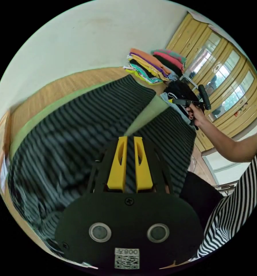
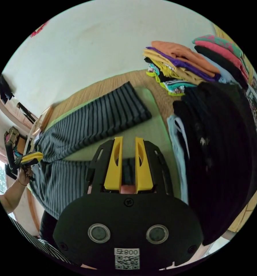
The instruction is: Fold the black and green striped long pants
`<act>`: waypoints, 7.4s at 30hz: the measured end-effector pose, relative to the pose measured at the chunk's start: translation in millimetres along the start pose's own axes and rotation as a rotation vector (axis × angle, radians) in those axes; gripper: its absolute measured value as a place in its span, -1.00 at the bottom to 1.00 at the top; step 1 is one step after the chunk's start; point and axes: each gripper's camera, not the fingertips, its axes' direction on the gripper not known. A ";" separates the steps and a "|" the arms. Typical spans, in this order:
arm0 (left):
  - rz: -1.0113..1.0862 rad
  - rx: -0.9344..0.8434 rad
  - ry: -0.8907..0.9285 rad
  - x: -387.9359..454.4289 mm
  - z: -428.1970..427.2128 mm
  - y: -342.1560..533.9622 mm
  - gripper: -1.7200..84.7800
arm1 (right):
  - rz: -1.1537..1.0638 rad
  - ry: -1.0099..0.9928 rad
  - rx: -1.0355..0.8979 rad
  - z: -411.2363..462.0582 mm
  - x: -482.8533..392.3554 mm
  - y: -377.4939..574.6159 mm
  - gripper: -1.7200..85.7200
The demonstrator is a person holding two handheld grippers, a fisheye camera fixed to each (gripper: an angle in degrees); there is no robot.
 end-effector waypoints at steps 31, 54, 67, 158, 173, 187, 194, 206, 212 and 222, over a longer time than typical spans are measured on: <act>0.183 -0.033 -0.122 -32.5 166.2 -326.1 -0.92 | -0.131 0.056 0.073 -35.5 37.0 -63.3 -0.91; 0.582 -0.414 0.021 153.1 135.9 -180.5 -0.90 | 0.051 0.256 -0.400 -60.4 13.6 130.9 -0.85; 0.265 -0.199 0.132 176.6 20.7 -151.6 -0.95 | 0.144 0.229 -0.311 -81.9 2.9 104.9 -0.93; -0.376 -0.303 -0.386 207.9 -559.8 144.4 -0.92 | -1.035 -0.083 -0.437 259.1 -808.4 -220.6 -0.93; -0.307 -0.258 -0.443 323.6 -547.9 199.8 -0.93 | -1.004 -0.088 -0.345 103.9 -781.5 -150.0 -0.93; -0.105 -0.334 -0.481 416.3 -506.7 304.9 -0.92 | -1.104 -0.110 -0.319 -24.9 -762.1 -1.4 -0.92; -0.047 -0.412 -0.502 424.1 -468.5 360.9 -0.93 | -1.194 -0.103 -0.386 -36.0 -765.5 86.3 -0.92; -0.066 -0.465 -0.440 393.7 -403.9 452.3 -0.94 | -1.133 -0.206 -0.569 18.0 -744.8 176.8 -0.92; -0.085 -0.451 -0.426 369.0 -382.4 483.1 -0.94 | -1.088 -0.238 -0.597 35.2 -730.1 193.4 -0.92; -0.067 -0.458 -0.418 324.7 -354.5 516.2 -0.94 | -0.977 -0.307 -0.676 78.8 -695.4 209.5 -0.91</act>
